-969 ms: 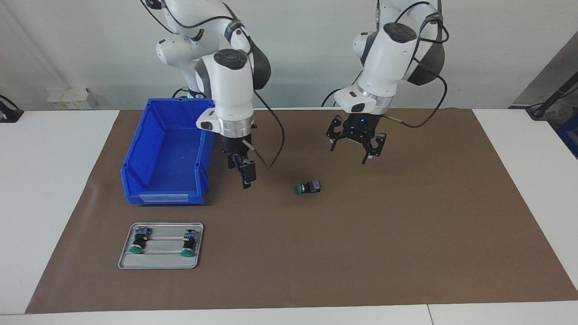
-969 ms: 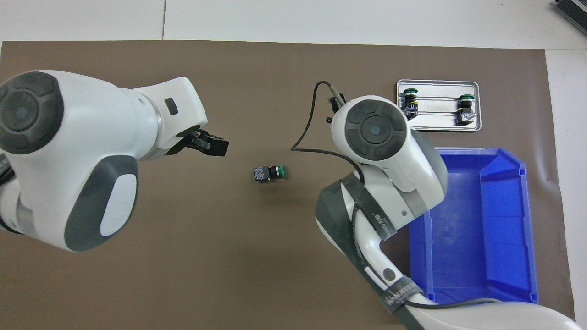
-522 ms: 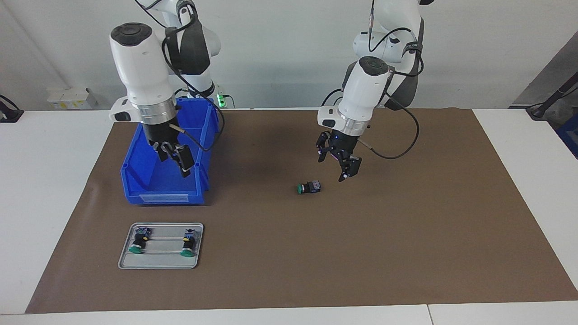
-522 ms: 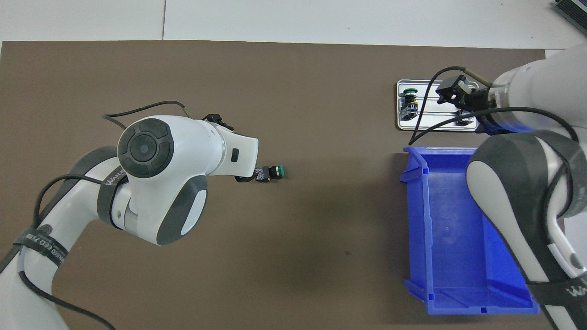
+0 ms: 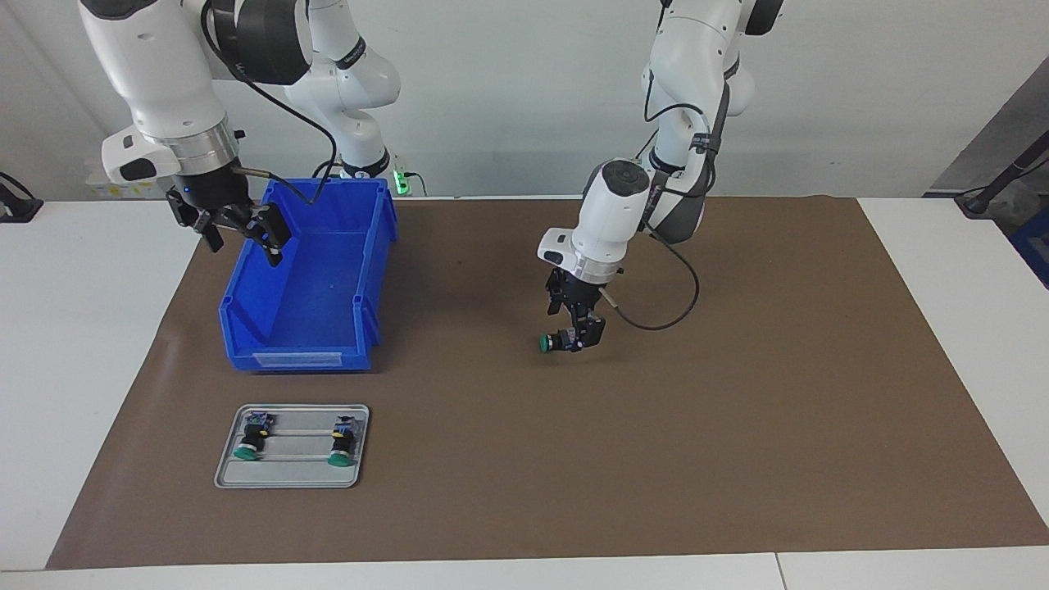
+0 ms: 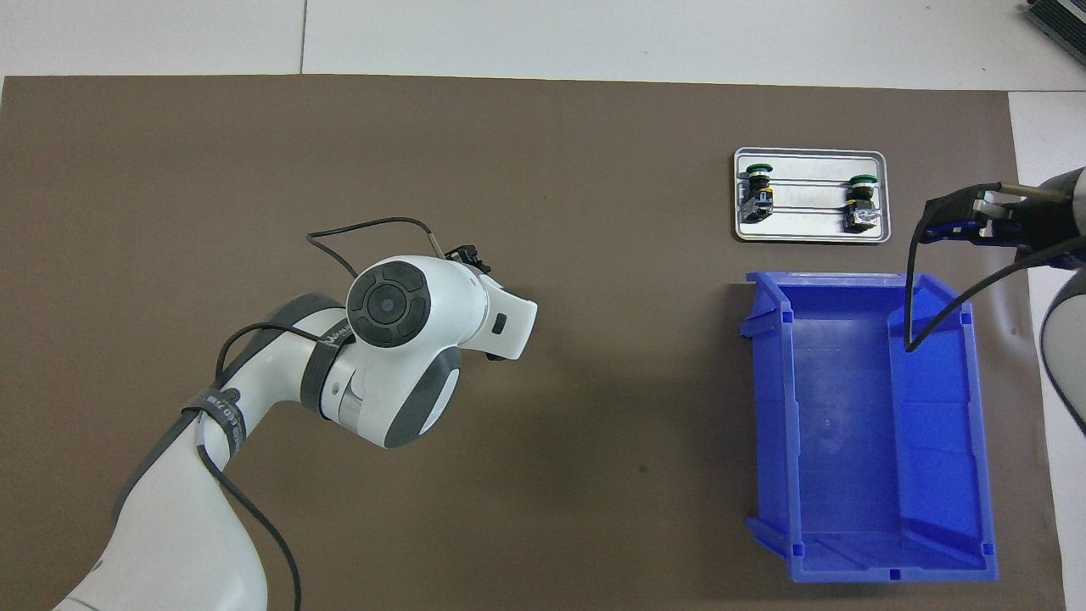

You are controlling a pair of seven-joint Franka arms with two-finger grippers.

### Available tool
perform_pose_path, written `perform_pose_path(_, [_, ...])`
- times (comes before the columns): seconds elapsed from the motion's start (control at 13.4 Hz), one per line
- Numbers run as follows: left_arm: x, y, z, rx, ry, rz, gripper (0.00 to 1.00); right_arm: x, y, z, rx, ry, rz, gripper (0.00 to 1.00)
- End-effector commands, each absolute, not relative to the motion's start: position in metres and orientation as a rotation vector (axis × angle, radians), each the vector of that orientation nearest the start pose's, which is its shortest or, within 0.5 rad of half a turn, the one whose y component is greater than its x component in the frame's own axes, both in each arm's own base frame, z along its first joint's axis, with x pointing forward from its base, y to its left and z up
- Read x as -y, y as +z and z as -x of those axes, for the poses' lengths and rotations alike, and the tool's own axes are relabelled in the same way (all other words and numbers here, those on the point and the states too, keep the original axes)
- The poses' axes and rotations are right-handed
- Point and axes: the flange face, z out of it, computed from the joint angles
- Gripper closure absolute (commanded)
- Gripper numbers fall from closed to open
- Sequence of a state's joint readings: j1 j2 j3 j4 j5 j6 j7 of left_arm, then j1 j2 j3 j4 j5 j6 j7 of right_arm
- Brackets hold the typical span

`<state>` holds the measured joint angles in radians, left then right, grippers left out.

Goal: Place and press button with both arms

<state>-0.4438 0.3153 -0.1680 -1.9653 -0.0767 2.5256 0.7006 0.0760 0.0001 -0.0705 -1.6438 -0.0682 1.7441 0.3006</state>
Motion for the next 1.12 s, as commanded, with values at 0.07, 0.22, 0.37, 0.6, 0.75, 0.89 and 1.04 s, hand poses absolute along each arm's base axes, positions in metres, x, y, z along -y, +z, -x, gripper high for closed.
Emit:
perform_pose_path(0.07, [0.364, 0.328, -0.53, -1.912, -0.434, 2.54, 0.0, -0.007, 0.606, -0.571, -0.398, -0.167, 3.141, 0.0])
perform_pose_path(0.22, [0.366, 0.318, -0.529, -1.931, -0.427, 2.511, 0.0, -0.006, 0.609, -0.57, -0.39, -0.157, 3.154, 0.0])
perform_pose_path(0.37, [0.367, 0.314, -0.53, -1.929, -0.444, 2.511, 0.0, -0.001, 0.621, -0.568, -0.4, -0.101, 3.149, 0.0])
perform_pose_path(0.6, [0.371, 0.304, -0.529, -1.931, -0.462, 2.508, 0.0, 0.005, 0.625, -0.566, -0.366, -0.079, 3.16, 0.0])
perform_pose_path(0.75, [0.371, 0.303, -0.529, -1.932, -0.459, 2.507, 0.0, 0.003, 0.643, -0.559, -0.332, -0.024, 3.166, 0.0])
perform_pose_path(0.89, [0.37, 0.302, -0.53, -1.931, -0.457, 2.508, 0.0, 0.005, 0.637, -0.559, -0.346, -0.01, 3.164, 0.0])
perform_pose_path(1.04, [0.37, 0.299, -0.529, -1.931, -0.455, 2.509, 0.0, 0.003, 0.631, -0.556, -0.336, 0.005, 3.151, 0.0])
